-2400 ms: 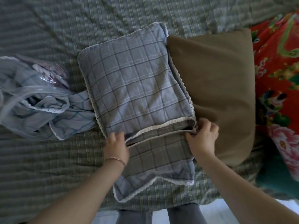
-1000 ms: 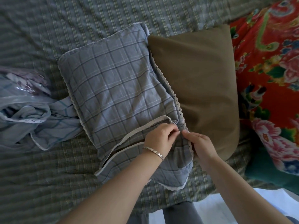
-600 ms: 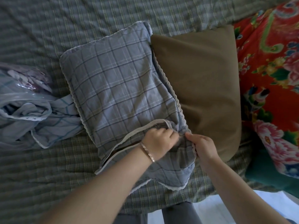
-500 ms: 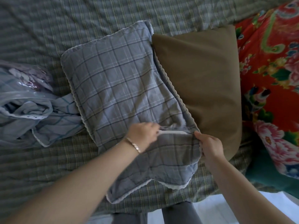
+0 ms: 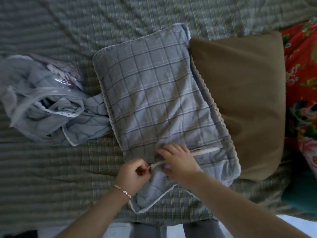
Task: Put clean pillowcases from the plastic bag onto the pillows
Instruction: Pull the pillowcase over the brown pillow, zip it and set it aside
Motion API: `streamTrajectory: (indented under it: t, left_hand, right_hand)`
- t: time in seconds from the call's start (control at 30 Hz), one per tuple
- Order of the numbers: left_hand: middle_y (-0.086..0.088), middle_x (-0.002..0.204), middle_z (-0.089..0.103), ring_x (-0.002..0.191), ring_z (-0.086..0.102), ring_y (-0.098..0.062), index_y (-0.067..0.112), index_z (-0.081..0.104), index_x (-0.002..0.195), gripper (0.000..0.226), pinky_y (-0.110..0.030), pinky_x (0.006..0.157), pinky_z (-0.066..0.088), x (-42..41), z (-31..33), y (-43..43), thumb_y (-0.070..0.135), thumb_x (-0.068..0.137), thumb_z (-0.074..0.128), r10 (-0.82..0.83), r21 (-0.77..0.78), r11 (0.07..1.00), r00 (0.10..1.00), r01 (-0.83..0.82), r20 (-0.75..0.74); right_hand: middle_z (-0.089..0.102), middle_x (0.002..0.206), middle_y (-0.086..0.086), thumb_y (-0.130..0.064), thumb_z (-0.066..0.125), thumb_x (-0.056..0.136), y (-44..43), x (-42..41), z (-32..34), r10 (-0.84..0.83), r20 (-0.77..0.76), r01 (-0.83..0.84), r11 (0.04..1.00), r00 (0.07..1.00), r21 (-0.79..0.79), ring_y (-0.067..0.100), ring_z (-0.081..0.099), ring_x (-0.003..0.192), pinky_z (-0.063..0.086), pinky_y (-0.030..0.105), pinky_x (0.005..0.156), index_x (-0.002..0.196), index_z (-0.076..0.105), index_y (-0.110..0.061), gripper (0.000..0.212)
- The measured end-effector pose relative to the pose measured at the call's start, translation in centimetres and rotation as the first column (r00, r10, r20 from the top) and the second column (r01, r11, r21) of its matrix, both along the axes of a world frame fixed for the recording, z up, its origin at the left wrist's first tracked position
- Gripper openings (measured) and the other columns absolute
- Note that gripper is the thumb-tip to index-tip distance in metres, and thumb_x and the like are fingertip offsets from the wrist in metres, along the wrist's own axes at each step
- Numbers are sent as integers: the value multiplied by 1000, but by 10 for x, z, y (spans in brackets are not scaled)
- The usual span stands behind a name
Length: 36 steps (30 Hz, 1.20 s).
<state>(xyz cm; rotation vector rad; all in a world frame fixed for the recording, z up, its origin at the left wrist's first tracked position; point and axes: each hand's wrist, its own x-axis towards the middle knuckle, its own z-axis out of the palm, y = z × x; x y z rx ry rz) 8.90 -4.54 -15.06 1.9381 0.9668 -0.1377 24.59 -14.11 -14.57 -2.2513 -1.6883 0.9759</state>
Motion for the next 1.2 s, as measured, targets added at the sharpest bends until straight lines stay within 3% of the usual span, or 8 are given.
streamTrajectory:
  t: [0.07,0.23,0.5,0.6,0.73,0.9,1.07,1.2]
  left_hand:
    - [11,59,62,60,56,3,19,46,53,36,-11,60,44,-2,1,-2,0,67,73,176,-123,976,983,-180,-41]
    - [-1,62,64,55,59,-2,8,59,61,23,-11,52,48,12,15,5,-7,71,72,584,-367,691,780,-623,-225]
    - [-1,64,59,63,56,-18,18,56,66,25,-27,59,47,-2,17,17,0,69,73,718,-132,621,629,-772,-298]
    - [1,66,59,74,60,-24,15,57,73,22,-32,70,51,-34,2,31,0,70,72,776,-31,513,479,-858,-410]
    - [-2,78,62,76,56,-18,4,57,104,30,-29,75,46,-35,-13,27,3,76,69,729,-69,552,521,-831,-443]
    - [-8,138,44,124,46,-27,5,31,140,102,-36,103,38,-17,-20,10,55,63,75,517,-391,446,588,-805,-622]
    - [-12,122,58,113,54,-25,1,51,124,59,-24,87,42,10,-32,1,24,75,75,523,-326,523,599,-787,-607]
    - [-11,83,61,78,57,-25,-3,62,94,21,-25,65,39,34,-16,14,12,81,62,577,-347,502,606,-792,-548]
  right_hand:
    - [60,111,3,-30,75,70,21,-18,-7,96,-44,-101,990,994,-100,22,56,108,40,30,92,111,63,-17,45]
    - [52,46,-8,-22,88,16,33,-34,-9,3,27,-2,1000,1000,-12,12,54,42,35,12,38,42,58,-24,39]
    - [60,58,-5,-5,85,52,5,-22,6,-331,-33,332,933,943,141,18,58,49,40,24,40,63,70,-19,23]
    - [64,62,-2,1,85,53,-12,-6,12,-367,10,359,914,930,188,20,61,53,43,22,49,66,73,-14,23]
    - [65,94,8,-8,83,63,-17,-10,10,-431,117,420,901,895,111,34,63,88,46,44,79,96,70,-12,36]
    - [5,152,15,-70,68,60,-26,4,4,-700,360,755,399,617,-520,33,9,140,10,47,113,147,-3,-12,126]
    - [40,137,21,-55,82,51,-12,11,-21,-925,258,822,93,281,-561,37,41,126,36,47,104,138,31,0,114]
    - [62,107,24,-21,72,78,2,29,-19,-959,125,796,135,255,-590,38,58,101,47,39,85,111,56,11,49]
